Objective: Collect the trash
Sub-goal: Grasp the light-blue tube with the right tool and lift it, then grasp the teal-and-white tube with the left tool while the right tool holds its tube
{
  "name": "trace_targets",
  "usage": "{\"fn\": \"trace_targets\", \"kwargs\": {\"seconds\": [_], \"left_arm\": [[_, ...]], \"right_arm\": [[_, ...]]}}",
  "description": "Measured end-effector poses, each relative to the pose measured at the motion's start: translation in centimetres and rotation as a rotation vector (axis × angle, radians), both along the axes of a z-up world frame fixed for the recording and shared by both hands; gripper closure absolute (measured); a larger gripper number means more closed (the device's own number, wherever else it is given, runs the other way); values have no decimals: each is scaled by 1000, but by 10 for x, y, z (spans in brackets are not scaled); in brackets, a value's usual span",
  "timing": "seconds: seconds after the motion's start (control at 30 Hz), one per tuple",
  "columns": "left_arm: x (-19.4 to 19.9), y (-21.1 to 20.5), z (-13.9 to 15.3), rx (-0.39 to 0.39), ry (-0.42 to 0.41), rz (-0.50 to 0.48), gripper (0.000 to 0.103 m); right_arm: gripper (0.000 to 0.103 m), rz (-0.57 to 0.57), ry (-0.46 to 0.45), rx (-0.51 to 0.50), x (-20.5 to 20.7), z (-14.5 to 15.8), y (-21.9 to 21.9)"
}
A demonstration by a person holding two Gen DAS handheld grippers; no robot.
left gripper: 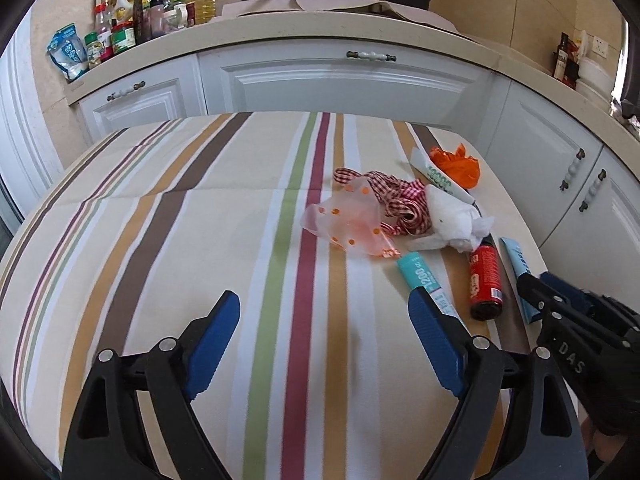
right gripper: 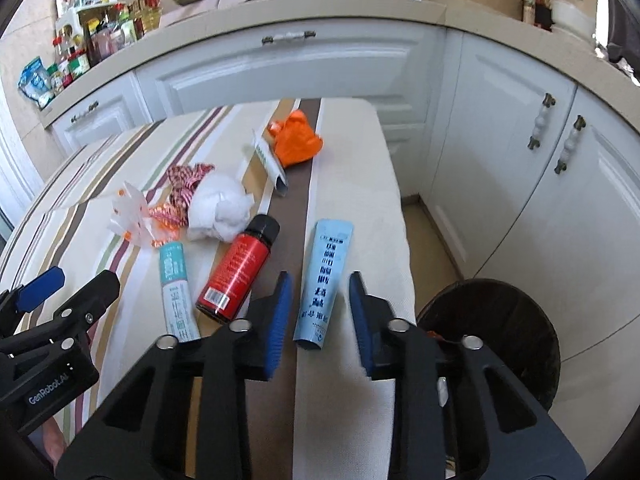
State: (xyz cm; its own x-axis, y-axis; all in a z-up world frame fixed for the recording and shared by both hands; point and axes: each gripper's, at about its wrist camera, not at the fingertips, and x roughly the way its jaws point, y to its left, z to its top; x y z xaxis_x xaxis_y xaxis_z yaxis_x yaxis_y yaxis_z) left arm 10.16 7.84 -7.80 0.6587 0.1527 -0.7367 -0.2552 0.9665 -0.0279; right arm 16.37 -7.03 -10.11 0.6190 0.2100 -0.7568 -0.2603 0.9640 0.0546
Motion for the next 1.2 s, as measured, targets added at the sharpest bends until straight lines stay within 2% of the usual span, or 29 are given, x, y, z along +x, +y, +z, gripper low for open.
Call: {"fn": "trace_targets", "kwargs": {"seconds": [0.27,0.73,1.03,1.1,1.17,1.2], "left_arm": [[2,-19,-6,-28,30,-34,19],[25,-52,-23,37,120,-73,18],[23,-47,-22,10,105,-73,18],[22,-46,-22,6,100,-79,22],[20,-44,-20,5,89,-82,32],[19,-43,-19,4,87,-85,34]], "right_arm": [[89,14,-20,23,-10,5,-9],[89,-15,-49,100,-25,13,-53],[89,-21,-49,113,-26,10,-58],[89,-18,-49,113,-27,10,-56],[89,-15,-50,111,-28,10,-54],[89,-14,-50,111,-29,10,-53]]}}
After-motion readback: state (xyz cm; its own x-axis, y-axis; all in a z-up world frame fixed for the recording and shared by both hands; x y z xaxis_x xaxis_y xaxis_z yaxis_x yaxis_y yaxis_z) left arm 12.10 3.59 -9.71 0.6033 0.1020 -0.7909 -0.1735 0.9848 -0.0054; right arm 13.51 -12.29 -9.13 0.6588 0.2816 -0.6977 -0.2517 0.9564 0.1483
